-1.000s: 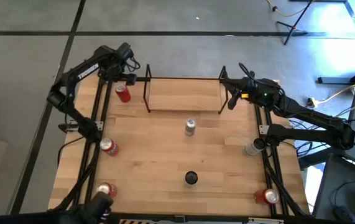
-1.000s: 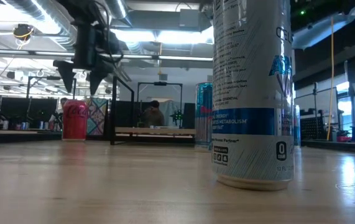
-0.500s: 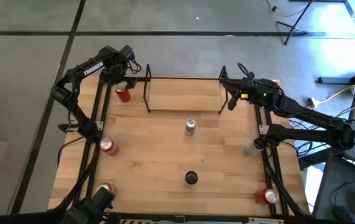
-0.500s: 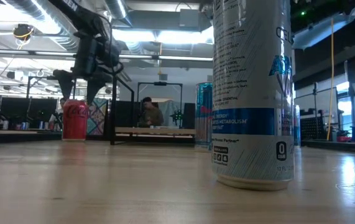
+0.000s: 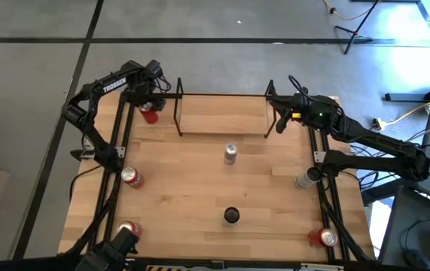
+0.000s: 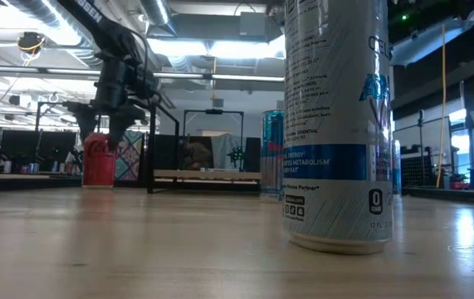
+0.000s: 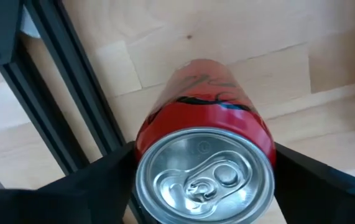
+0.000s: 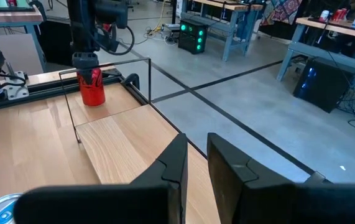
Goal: Place canned beverage on shelf
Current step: Put the top red black soda can on the shelf
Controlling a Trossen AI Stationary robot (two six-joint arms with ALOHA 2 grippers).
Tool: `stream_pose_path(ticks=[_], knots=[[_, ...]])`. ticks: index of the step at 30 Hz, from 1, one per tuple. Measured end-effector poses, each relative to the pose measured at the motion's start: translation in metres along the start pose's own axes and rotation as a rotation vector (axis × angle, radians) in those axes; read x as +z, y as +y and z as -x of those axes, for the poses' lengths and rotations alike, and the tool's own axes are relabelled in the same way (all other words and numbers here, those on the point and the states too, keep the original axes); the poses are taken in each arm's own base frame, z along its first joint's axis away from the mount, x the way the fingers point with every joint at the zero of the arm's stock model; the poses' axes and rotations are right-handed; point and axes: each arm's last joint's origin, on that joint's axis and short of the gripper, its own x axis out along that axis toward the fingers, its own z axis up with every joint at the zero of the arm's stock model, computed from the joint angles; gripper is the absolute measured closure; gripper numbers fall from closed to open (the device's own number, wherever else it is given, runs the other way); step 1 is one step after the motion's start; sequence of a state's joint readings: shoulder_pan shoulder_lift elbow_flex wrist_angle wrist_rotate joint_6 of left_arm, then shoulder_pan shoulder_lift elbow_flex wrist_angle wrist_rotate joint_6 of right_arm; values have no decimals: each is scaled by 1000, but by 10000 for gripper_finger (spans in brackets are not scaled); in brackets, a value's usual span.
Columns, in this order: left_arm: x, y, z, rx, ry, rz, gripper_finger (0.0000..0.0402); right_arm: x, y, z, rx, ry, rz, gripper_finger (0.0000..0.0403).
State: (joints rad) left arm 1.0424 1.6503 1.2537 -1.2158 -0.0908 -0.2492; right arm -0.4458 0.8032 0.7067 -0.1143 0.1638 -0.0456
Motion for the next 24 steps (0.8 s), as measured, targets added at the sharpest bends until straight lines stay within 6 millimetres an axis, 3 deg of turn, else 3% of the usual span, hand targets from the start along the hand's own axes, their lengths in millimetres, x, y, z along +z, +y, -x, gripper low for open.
stream_pose_path(ticks=[5, 9, 19, 24], knots=[[-3, 1, 1, -1, 19, -59, 136, 0, 0, 0, 0, 0, 2, 352], [-10, -1, 12, 7, 42, -95, 137, 0, 0, 0, 0, 0, 4, 352], [-28, -12, 98, -6, -53, -173, 133, 0, 0, 0, 0, 0, 4, 352], [-31, -19, 143, -54, -215, -181, 133, 0, 0, 0, 0, 0, 4, 352]])
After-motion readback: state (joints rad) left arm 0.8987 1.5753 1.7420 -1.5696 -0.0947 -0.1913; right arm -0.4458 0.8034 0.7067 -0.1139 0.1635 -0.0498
